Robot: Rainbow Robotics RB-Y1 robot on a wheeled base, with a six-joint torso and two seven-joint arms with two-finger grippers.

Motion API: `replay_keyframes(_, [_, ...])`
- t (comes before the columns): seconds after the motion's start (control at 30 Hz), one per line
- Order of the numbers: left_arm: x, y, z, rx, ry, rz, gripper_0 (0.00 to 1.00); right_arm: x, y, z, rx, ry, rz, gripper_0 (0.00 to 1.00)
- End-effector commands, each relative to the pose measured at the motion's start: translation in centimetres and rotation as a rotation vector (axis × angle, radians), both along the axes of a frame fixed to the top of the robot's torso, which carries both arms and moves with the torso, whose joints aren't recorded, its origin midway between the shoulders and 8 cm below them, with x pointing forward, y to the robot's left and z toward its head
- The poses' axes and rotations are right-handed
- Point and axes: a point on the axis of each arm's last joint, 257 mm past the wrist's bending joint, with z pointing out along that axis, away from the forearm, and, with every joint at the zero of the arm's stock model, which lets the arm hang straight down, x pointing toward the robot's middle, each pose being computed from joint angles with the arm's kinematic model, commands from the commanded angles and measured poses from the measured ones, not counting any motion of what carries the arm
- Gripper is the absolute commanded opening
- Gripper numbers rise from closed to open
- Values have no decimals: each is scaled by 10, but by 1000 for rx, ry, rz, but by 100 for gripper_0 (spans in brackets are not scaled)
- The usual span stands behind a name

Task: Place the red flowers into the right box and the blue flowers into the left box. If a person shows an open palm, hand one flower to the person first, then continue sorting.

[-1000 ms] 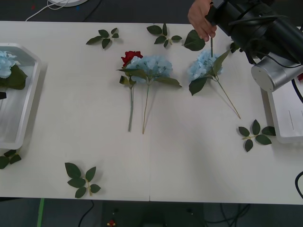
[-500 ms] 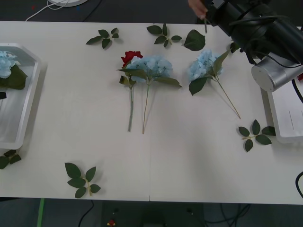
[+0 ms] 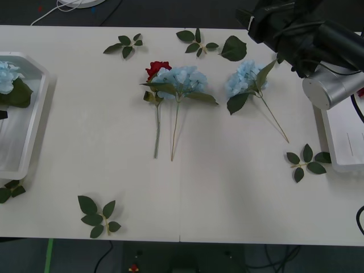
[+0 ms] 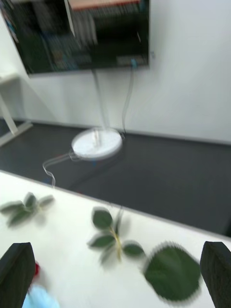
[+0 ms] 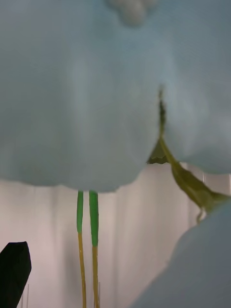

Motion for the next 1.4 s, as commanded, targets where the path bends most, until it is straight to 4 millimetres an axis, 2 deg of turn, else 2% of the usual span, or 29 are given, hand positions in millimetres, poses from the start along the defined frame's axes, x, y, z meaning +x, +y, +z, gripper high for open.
replay_keyframes(0.03, [2,4,7,39,-30,-28,100,-4,-18,15,-63,117,-90,100])
replay_keyframes(0.1, [2,4,7,39,-30,-28,100,-5,-29,-1,-96,194,-133,100])
replay_keyframes(0.13, [2,4,7,39,-30,-28,100,-9,-39,-19,-117,275,-170,100])
replay_keyframes(0.23, [2,4,7,39,-30,-28,100,-17,-54,-44,-168,402,-225,100])
replay_keyframes(0.3, [6,-3,8,27,-35,-38,100,-28,-70,-65,-221,502,-281,100])
replay_keyframes(0.37, [14,-6,22,26,-60,-45,100,-37,-85,-80,-268,576,-326,100])
replay_keyframes(0.4, [12,-9,19,19,-48,-55,100,-42,-92,-88,-297,607,-344,100])
replay_keyframes(0.5, [10,-15,32,-7,-46,-86,100,-55,-114,-105,-392,681,-390,100])
replay_keyframes(0.63, [8,-28,70,-38,-37,-168,100,-57,-133,-128,-460,744,-405,100])
replay_keyframes(0.7, [4,-37,97,-56,-29,-225,100,-52,-139,-142,-480,758,-398,100])
replay_keyframes(0.77, [1,-42,115,-65,-29,-258,100,-47,-141,-151,-493,757,-390,100])
replay_keyframes(0.8, [-2,-46,134,-60,-22,-292,100,-41,-144,-159,-510,752,-383,100])
replay_keyframes(0.87, [-4,-51,159,-32,-6,-329,100,-33,-146,-171,-527,754,-368,100])
replay_keyframes(0.97, [-8,-57,186,-29,27,-338,100,-25,-143,-185,-517,775,-336,100])
replay_keyframes(1.0, [-9,-66,202,-38,47,-343,100,-21,-138,-190,-516,785,-313,100])
replay_keyframes(1.07, [-10,-75,218,-50,74,-336,100,-18,-133,-199,-527,795,-290,100])
replay_keyframes(1.1, [-12,-86,230,-69,109,-321,100,-14,-128,-206,-539,797,-273,100])
replay_keyframes(1.13, [-12,-93,234,-81,124,-313,100,-13,-125,-208,-536,797,-267,100])
replay_keyframes(1.2, [-15,-122,243,-139,202,-284,100,-7,-108,-218,-526,783,-238,100])
replay_keyframes(1.23, [-18,-130,242,-155,228,-276,100,-6,-105,-219,-526,779,-233,100])
replay_keyframes(1.3, [-23,-165,240,-202,308,-260,100,-3,-86,-226,-519,760,-201,100])
replay_keyframes(1.4, [-26,-207,235,-265,389,-205,100,-3,-73,-233,-516,749,-178,100])
